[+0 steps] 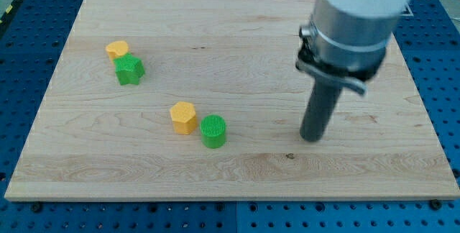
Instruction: Place the hexagon at the right of the green star
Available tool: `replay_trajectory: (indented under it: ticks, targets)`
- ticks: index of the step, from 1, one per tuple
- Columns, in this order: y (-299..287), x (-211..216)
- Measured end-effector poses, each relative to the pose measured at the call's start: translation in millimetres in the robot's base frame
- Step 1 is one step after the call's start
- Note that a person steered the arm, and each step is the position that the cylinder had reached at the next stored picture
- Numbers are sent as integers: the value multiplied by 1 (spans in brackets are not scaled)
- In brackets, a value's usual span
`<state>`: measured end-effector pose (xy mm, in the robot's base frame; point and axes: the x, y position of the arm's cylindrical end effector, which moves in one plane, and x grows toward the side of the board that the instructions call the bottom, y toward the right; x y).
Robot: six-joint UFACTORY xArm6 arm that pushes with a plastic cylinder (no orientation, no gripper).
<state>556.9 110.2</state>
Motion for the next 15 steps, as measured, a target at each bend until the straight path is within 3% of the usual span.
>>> replay_trajectory:
  ticks: [1,3,5,7,11,15]
  targets:
    - [-39,33]
    - [-148,21]
    - [-152,-9]
    - [-200,-13]
    - [-187,-88]
    - [-78,-175]
